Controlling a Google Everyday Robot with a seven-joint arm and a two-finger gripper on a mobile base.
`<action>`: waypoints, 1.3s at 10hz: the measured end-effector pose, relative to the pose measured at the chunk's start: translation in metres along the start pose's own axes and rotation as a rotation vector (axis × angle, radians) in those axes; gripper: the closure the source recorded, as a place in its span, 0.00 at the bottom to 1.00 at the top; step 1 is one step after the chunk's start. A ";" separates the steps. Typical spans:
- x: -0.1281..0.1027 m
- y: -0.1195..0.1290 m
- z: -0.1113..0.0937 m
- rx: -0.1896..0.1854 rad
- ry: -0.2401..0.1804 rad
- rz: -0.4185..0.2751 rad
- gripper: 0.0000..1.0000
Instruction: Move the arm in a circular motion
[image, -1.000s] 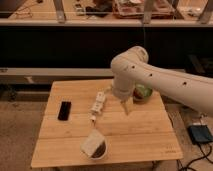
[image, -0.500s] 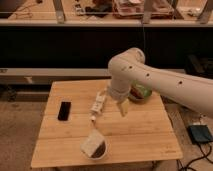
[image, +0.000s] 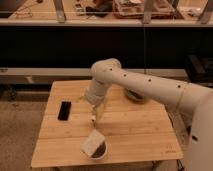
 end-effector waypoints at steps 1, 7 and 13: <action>0.037 -0.022 0.005 0.018 0.053 -0.016 0.20; 0.203 -0.044 -0.033 -0.034 0.377 0.031 0.20; 0.240 0.034 -0.093 -0.065 0.453 0.241 0.20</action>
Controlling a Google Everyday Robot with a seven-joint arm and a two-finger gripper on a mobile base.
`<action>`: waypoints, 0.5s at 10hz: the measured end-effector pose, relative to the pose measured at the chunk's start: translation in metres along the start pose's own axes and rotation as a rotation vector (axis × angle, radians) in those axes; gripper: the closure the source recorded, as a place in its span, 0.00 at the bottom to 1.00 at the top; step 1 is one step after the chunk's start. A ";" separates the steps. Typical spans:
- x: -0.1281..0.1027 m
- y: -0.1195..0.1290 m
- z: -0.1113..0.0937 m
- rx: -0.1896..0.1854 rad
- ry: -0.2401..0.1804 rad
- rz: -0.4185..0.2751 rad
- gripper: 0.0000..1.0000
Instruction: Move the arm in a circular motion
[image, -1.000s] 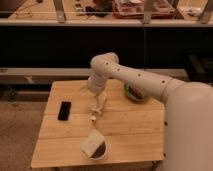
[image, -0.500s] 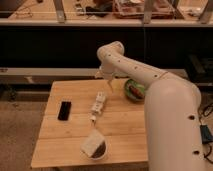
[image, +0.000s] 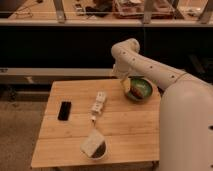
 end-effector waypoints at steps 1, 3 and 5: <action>0.020 0.028 -0.007 -0.039 0.041 0.034 0.20; 0.041 0.076 -0.018 -0.100 0.079 0.091 0.20; 0.051 0.150 -0.035 -0.167 0.088 0.181 0.20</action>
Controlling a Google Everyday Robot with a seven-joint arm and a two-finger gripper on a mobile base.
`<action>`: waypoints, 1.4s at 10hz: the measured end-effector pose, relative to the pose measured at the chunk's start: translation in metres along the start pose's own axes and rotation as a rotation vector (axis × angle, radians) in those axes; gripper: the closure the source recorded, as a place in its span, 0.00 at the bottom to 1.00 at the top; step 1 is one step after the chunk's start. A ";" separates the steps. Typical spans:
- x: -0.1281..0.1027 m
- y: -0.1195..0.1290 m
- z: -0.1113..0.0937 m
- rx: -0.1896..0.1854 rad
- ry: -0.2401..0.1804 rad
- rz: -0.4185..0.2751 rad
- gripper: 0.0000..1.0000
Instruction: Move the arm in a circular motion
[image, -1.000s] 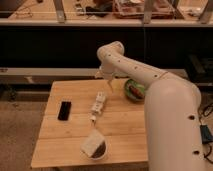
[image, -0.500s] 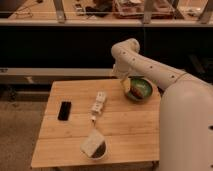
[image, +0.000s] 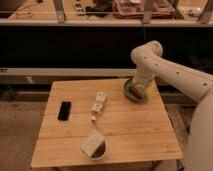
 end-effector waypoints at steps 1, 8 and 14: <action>-0.005 0.020 -0.002 -0.012 -0.019 0.022 0.20; -0.182 0.081 -0.038 0.030 -0.262 -0.139 0.20; -0.315 -0.046 -0.021 0.208 -0.416 -0.486 0.20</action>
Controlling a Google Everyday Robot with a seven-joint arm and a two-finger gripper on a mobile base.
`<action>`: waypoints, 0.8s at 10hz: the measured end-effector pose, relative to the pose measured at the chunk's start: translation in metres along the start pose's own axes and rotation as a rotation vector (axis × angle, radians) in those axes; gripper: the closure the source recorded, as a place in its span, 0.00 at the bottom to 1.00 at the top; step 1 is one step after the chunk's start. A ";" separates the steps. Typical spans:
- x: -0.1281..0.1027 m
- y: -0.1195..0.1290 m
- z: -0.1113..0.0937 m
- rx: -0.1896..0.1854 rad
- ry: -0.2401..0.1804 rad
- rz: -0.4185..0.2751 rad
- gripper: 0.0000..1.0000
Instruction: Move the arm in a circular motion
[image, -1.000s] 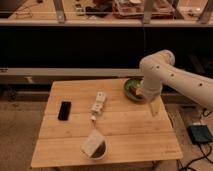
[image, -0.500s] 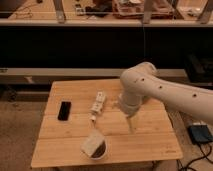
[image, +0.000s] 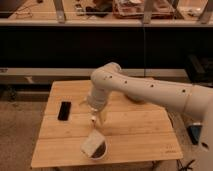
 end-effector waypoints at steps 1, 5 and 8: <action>0.023 -0.020 0.010 0.009 0.017 -0.023 0.20; 0.139 -0.056 0.007 0.014 0.129 -0.006 0.20; 0.225 0.004 -0.025 -0.061 0.239 0.146 0.20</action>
